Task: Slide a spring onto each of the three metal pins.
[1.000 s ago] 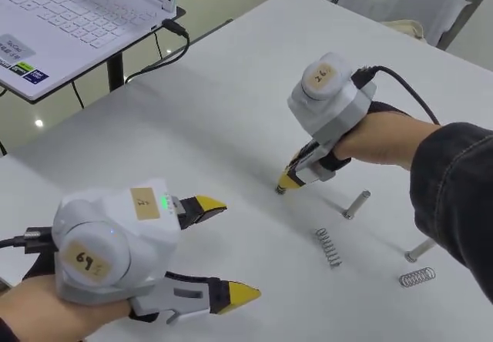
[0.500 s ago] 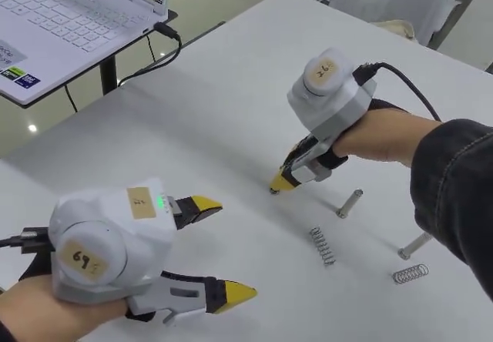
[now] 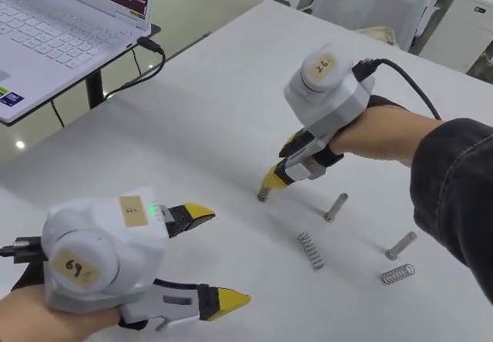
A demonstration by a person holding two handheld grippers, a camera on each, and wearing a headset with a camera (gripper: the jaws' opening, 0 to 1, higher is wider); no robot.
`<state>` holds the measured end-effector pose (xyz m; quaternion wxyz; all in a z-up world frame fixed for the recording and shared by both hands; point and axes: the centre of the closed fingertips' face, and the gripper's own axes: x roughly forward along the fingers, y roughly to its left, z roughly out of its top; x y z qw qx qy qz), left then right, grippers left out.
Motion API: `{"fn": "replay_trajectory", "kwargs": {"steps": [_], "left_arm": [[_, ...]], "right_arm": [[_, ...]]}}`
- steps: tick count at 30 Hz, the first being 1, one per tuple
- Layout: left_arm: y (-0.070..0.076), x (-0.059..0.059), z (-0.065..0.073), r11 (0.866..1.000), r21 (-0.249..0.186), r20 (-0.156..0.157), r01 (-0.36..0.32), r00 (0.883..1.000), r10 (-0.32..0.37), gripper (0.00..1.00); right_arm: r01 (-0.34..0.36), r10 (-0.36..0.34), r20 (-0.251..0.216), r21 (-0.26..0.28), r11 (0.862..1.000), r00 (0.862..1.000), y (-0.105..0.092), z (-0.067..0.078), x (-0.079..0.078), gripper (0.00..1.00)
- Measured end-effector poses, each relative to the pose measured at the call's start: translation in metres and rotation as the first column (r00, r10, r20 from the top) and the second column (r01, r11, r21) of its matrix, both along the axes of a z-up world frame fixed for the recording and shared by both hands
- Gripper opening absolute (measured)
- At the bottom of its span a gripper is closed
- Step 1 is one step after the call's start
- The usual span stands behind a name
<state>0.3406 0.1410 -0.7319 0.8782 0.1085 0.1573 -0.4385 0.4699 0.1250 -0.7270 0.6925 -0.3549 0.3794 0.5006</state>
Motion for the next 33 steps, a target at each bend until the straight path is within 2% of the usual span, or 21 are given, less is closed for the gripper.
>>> {"fn": "replay_trajectory", "kwargs": {"steps": [13, 22, 33], "left_arm": [[-0.004, 0.000, 0.006, 1.000, 0.021, 0.011, 0.019, 1.000, -0.020, 0.59], [-0.009, 0.001, 0.015, 0.999, 0.032, 0.030, 0.041, 0.999, -0.042, 0.58], [-0.013, 0.000, 0.025, 0.998, 0.036, 0.049, 0.058, 0.997, -0.060, 0.58]], "right_arm": [[0.016, -0.018, 0.040, 0.066, 0.998, 0.999, -0.003, 0.031, -0.005, 0.35], [0.044, -0.053, 0.079, 0.116, 0.992, 0.995, -0.015, 0.056, -0.014, 0.35], [0.088, -0.105, 0.105, 0.159, 0.983, 0.989, -0.031, 0.072, -0.028, 0.34]]}}
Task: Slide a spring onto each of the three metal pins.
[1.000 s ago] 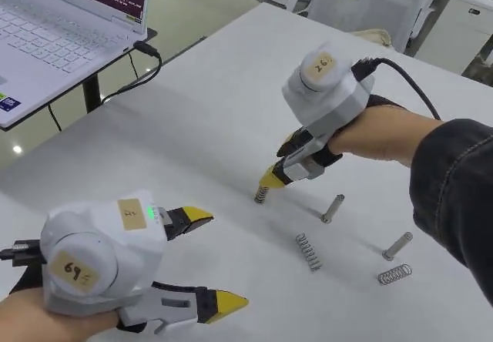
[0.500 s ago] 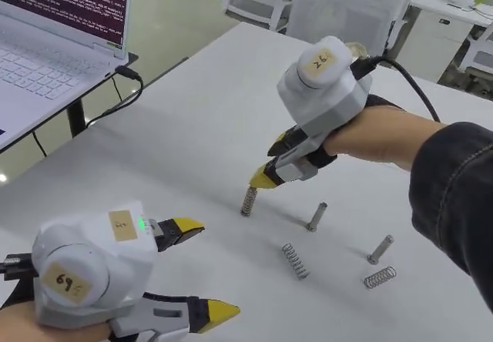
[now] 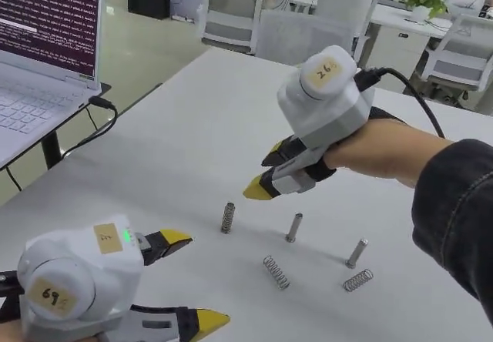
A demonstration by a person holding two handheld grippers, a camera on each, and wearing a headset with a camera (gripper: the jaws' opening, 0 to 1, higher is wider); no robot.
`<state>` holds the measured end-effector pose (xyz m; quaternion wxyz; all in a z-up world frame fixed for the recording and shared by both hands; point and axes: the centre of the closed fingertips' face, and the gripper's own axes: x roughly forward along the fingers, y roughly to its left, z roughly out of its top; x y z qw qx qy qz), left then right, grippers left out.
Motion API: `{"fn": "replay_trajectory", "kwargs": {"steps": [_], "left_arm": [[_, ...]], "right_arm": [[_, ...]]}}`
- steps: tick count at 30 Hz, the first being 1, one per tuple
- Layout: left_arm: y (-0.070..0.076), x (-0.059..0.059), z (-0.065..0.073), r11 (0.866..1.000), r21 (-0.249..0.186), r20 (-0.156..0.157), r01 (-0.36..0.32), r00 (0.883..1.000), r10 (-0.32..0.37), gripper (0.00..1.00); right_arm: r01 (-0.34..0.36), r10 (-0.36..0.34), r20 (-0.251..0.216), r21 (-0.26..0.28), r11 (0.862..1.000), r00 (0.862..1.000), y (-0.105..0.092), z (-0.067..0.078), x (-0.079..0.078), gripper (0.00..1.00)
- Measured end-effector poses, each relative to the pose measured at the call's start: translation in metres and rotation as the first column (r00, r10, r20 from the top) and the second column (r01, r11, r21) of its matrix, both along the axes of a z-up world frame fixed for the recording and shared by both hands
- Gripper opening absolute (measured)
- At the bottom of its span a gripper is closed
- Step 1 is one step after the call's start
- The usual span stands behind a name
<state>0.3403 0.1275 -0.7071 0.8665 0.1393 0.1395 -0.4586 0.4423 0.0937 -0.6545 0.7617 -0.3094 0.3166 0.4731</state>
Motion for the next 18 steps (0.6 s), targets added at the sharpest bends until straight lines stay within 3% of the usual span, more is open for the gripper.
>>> {"fn": "replay_trajectory", "kwargs": {"steps": [3, 8, 18], "left_arm": [[0.000, 0.000, 0.001, 1.000, 0.003, 0.004, 0.002, 1.000, -0.002, 0.58], [-0.002, 0.000, 0.003, 1.000, 0.004, 0.009, 0.004, 1.000, -0.005, 0.58], [-0.003, -0.001, 0.004, 1.000, 0.013, 0.012, 0.011, 1.000, -0.012, 0.58]], "right_arm": [[0.008, -0.008, 0.008, 0.002, 1.000, 1.000, -0.004, 0.000, 0.001, 0.34], [0.029, -0.029, 0.015, 0.009, 1.000, 0.999, -0.014, -0.002, -0.010, 0.33], [0.084, -0.084, -0.015, 0.024, 0.996, 0.996, -0.035, -0.022, -0.031, 0.32]]}}
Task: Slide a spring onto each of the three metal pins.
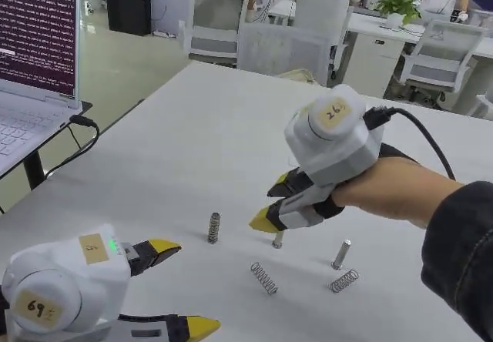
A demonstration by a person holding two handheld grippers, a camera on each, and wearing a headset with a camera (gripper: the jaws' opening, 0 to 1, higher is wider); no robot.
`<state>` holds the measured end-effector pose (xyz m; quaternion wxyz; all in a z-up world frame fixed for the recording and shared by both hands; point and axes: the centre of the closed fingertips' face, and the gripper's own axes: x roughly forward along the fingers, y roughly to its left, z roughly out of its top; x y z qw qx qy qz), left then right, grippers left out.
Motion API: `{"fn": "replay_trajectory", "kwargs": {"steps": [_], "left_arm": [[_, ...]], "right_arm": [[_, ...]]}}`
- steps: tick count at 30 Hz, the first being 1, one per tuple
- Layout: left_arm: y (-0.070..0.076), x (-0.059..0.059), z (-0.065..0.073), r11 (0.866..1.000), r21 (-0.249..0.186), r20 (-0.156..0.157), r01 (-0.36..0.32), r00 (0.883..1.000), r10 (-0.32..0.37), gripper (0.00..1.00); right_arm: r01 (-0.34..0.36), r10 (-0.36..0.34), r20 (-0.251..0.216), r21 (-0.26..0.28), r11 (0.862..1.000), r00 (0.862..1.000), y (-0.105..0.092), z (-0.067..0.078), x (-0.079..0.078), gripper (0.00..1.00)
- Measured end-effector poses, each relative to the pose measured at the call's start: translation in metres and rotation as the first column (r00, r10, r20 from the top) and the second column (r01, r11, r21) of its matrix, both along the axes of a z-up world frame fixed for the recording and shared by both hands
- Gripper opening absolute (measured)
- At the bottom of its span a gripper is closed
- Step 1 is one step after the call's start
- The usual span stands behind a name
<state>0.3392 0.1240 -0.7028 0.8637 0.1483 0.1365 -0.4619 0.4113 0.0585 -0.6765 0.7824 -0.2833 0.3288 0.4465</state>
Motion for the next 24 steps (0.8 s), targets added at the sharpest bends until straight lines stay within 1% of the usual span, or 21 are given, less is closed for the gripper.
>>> {"fn": "replay_trajectory", "kwargs": {"steps": [5, 7, 8, 11, 13, 15, 17, 19, 21, 24], "left_arm": [[-0.002, -0.001, 0.000, 1.000, 0.003, 0.001, 0.007, 1.000, -0.007, 0.58], [-0.002, -0.001, 0.000, 1.000, 0.003, 0.000, 0.008, 1.000, -0.008, 0.58], [-0.002, -0.001, 0.000, 1.000, 0.003, 0.000, 0.008, 1.000, -0.008, 0.58], [-0.001, -0.002, 0.000, 1.000, 0.005, -0.001, 0.008, 1.000, -0.008, 0.58], [-0.002, -0.002, -0.001, 1.000, 0.005, -0.003, 0.009, 1.000, -0.009, 0.57], [-0.002, -0.002, -0.002, 1.000, 0.007, -0.005, 0.011, 1.000, -0.011, 0.57], [-0.002, -0.002, -0.002, 1.000, 0.007, -0.006, 0.012, 1.000, -0.011, 0.57], [-0.002, -0.002, -0.003, 1.000, 0.006, -0.009, 0.011, 1.000, -0.011, 0.57], [-0.002, -0.002, -0.004, 1.000, 0.006, -0.012, 0.011, 1.000, -0.011, 0.57], [-0.002, -0.002, -0.005, 1.000, 0.006, -0.016, 0.011, 1.000, -0.011, 0.57]], "right_arm": [[0.013, -0.013, -0.029, -0.002, 1.000, 0.999, -0.006, -0.017, -0.013, 0.31], [0.024, -0.024, -0.041, 0.001, 1.000, 0.999, -0.009, -0.024, -0.017, 0.31], [0.025, -0.025, -0.044, 0.002, 1.000, 0.999, -0.009, -0.025, -0.018, 0.31], [0.042, -0.042, -0.067, 0.002, 0.999, 0.997, -0.013, -0.037, -0.023, 0.31], [0.048, -0.048, -0.077, 0.005, 0.999, 0.996, -0.015, -0.042, -0.024, 0.31], [0.063, -0.062, -0.086, 0.000, 0.998, 0.994, -0.019, -0.051, -0.026, 0.31], [0.080, -0.079, -0.106, 0.009, 0.997, 0.991, -0.021, -0.057, -0.027, 0.30], [0.090, -0.089, -0.115, 0.005, 0.996, 0.989, -0.023, -0.065, -0.027, 0.30], [0.100, -0.098, -0.133, 0.008, 0.995, 0.986, -0.023, -0.072, -0.029, 0.30], [0.106, -0.104, -0.144, 0.004, 0.994, 0.984, -0.024, -0.080, -0.029, 0.29]]}}
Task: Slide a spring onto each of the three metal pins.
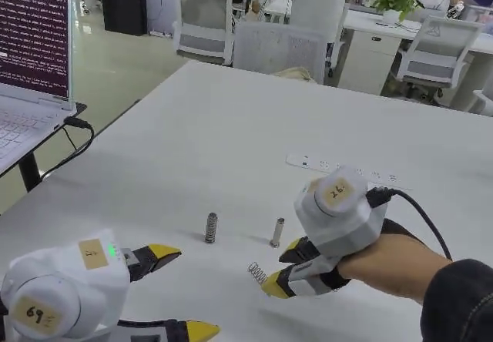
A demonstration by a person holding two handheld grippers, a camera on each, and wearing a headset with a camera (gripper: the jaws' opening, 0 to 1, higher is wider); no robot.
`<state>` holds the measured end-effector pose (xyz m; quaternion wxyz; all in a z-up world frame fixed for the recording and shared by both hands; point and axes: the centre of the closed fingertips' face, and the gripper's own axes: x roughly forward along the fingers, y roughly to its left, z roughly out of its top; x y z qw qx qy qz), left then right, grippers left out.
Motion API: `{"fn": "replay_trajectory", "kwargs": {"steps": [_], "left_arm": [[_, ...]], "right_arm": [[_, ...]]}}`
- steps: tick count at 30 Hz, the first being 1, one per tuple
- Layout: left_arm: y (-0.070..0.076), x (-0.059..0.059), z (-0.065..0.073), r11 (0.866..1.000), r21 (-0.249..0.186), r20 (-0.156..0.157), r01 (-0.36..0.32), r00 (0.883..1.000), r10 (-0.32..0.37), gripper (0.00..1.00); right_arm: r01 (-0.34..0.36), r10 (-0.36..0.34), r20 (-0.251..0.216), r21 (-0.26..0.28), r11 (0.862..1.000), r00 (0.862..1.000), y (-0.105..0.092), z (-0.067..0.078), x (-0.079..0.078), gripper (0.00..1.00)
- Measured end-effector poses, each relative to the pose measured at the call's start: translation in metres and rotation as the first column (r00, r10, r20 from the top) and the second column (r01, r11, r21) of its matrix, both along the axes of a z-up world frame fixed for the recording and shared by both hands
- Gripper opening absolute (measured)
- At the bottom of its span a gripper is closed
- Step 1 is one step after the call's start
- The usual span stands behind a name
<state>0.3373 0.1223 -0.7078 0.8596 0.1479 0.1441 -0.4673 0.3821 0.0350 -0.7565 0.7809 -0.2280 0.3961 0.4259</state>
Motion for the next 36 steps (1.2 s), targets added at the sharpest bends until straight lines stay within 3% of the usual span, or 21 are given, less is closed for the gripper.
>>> {"fn": "replay_trajectory", "kwargs": {"steps": [10, 18, 26, 36], "left_arm": [[-0.001, 0.001, -0.006, 1.000, 0.003, -0.014, 0.002, 1.000, -0.002, 0.56], [-0.001, 0.001, -0.008, 1.000, 0.004, -0.022, 0.001, 1.000, -0.001, 0.55], [-0.001, 0.002, -0.010, 1.000, 0.001, -0.026, -0.004, 1.000, 0.004, 0.55], [-0.002, 0.003, -0.011, 1.000, 0.005, -0.026, 0.001, 1.000, -0.001, 0.54]], "right_arm": [[0.041, -0.041, -0.034, 0.000, 0.999, 0.999, 0.000, -0.021, 0.005, 0.27], [0.059, -0.060, -0.034, -0.022, 0.998, 0.998, 0.001, -0.032, 0.009, 0.23], [0.059, -0.061, -0.044, -0.039, 0.997, 0.997, 0.000, -0.038, 0.008, 0.20], [0.045, -0.046, -0.017, -0.069, 0.997, 0.999, -0.004, -0.039, 0.009, 0.14]]}}
